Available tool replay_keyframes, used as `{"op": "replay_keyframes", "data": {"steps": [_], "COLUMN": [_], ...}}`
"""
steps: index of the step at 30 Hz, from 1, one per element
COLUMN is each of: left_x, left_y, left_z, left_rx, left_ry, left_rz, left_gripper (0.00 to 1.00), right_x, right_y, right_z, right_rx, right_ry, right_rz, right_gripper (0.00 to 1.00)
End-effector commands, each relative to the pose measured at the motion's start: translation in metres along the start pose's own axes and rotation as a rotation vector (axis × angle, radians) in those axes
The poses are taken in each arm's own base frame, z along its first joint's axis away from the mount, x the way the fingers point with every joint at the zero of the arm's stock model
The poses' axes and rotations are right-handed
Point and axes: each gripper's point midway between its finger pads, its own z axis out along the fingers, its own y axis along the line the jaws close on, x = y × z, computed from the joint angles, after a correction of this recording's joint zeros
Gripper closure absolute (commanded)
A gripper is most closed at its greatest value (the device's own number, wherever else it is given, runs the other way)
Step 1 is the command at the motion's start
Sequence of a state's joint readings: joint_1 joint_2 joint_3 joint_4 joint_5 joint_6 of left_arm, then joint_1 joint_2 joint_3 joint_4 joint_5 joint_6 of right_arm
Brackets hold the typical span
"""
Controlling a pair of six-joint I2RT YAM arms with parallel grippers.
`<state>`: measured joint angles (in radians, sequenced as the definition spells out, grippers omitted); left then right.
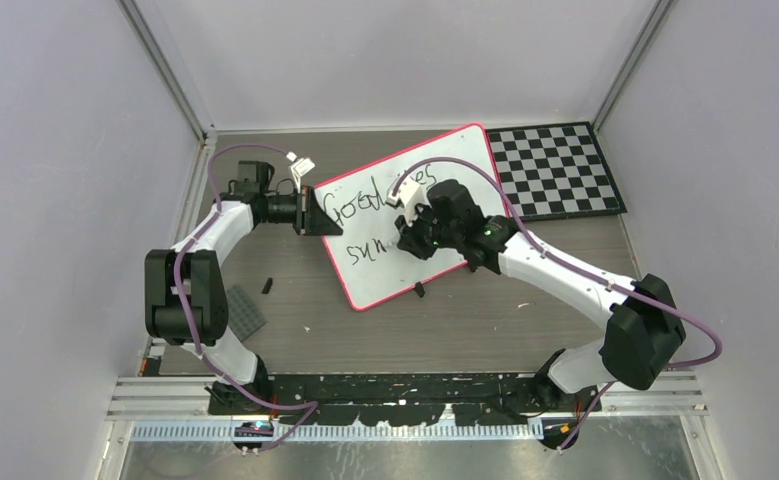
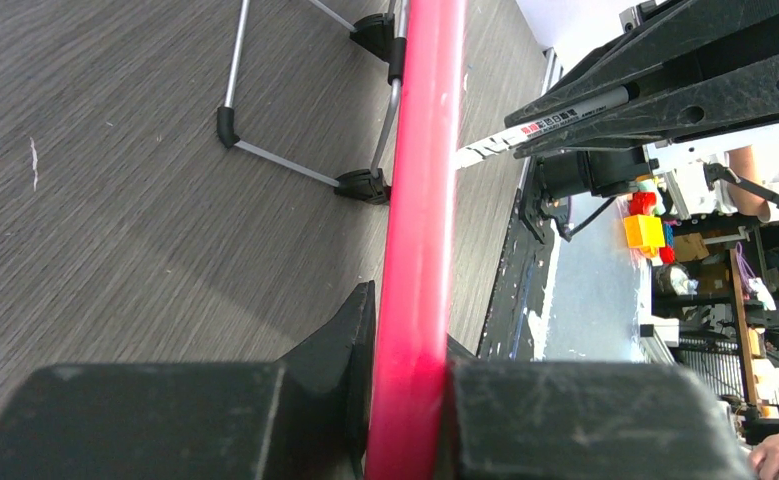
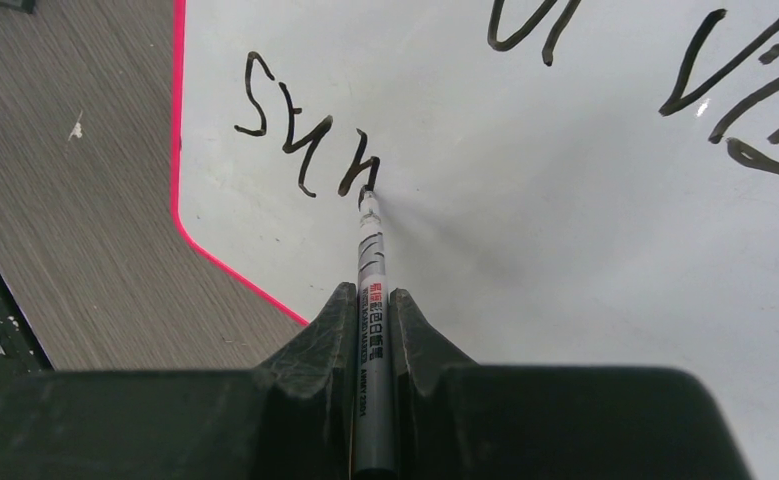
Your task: Write a sentence on the whiteboard
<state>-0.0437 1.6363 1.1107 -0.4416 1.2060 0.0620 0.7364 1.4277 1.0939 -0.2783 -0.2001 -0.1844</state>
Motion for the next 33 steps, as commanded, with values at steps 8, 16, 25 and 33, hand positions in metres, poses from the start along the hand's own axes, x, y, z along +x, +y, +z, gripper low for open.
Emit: {"op": "replay_keyframes", "data": {"steps": [8, 16, 25, 33], "left_x": [0.012, 0.011, 0.012, 0.011], "left_y": [0.002, 0.001, 0.001, 0.000], "left_z": [0.001, 0.001, 0.001, 0.000], "left_rx": [-0.033, -0.032, -0.034, -0.038], "left_ry": [0.052, 0.050, 0.053, 0.051], "left_rz": [-0.064, -0.060, -0.065, -0.061], "left_gripper": [1.00, 1.00, 1.00, 1.00], "right_x": [-0.033, -0.042, -0.029, -0.021], "right_y": [-0.028, -0.009, -0.022, -0.026], "right_z": [-0.017, -0.038, -0.037, -0.029], "right_rx": [0.098, 0.027, 0.071, 0.080], "right_ry": [-0.083, -0.159, -0.143, -0.107], "right_rz": [-0.001, 0.002, 0.082, 0.064], "right_gripper": [1.00, 1.00, 1.00, 1.00]}}
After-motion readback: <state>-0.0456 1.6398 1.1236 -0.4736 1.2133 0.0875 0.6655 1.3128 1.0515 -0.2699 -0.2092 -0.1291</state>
